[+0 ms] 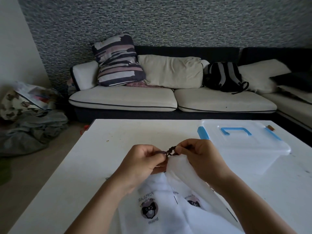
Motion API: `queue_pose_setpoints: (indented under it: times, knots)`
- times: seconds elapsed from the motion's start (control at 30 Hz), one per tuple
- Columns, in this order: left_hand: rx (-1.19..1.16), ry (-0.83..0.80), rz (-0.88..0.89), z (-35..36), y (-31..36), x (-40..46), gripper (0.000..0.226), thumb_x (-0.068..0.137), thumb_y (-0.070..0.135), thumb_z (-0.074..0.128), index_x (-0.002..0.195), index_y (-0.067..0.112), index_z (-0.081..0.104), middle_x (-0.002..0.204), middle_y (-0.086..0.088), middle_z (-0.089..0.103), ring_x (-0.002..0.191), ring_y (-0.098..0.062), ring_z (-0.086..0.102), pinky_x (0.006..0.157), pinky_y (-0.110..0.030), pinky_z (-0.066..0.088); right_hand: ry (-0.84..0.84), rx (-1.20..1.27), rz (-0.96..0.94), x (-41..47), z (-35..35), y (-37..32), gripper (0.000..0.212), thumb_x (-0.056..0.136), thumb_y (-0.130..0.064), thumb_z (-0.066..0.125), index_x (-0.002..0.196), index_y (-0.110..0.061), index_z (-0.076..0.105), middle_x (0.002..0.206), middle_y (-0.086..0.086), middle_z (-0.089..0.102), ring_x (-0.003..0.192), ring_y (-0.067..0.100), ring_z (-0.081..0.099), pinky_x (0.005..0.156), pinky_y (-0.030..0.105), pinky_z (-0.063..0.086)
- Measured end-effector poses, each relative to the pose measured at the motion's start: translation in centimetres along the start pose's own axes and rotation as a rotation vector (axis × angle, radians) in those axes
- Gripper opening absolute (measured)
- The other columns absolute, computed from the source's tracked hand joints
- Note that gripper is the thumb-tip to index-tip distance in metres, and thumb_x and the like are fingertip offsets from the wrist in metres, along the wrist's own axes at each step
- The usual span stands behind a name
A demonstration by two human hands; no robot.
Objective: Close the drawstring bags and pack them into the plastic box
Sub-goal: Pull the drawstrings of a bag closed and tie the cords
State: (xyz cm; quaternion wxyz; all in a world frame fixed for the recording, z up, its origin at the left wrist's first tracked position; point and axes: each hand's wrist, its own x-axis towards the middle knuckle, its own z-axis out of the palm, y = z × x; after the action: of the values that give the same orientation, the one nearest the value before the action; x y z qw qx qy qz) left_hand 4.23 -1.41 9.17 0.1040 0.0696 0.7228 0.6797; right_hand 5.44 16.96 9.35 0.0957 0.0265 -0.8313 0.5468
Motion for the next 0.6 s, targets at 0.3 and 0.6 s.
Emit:
queue_pose_setpoints:
  times: [0.3,0.6]
  knots:
    - [0.054,0.214,0.006,1.2,-0.8,0.2,0.023,0.090,0.028,0.054,0.068,0.024,0.056,0.066,-0.003,0.056,0.068,-0.020,0.051,0.064,-0.041,0.045,-0.119,0.432,0.147,-0.4,0.2,-0.7,0.007,0.088,0.002,0.067,0.088,0.007,0.073,0.072,0.020,0.071,0.066,0.026,0.073,0.064,0.027,0.060]
    - [0.156,0.297,0.219,-0.1,-0.8,0.4,0.008,0.102,0.012,0.051,0.095,0.009,0.055,0.081,0.001,0.076,0.075,-0.013,0.075,0.066,-0.033,0.062,-0.136,0.408,0.132,-0.4,-1.6,-1.1,0.021,0.086,0.002,0.068,0.106,-0.003,0.071,0.079,0.023,0.074,0.077,0.027,0.076,0.070,0.028,0.061]
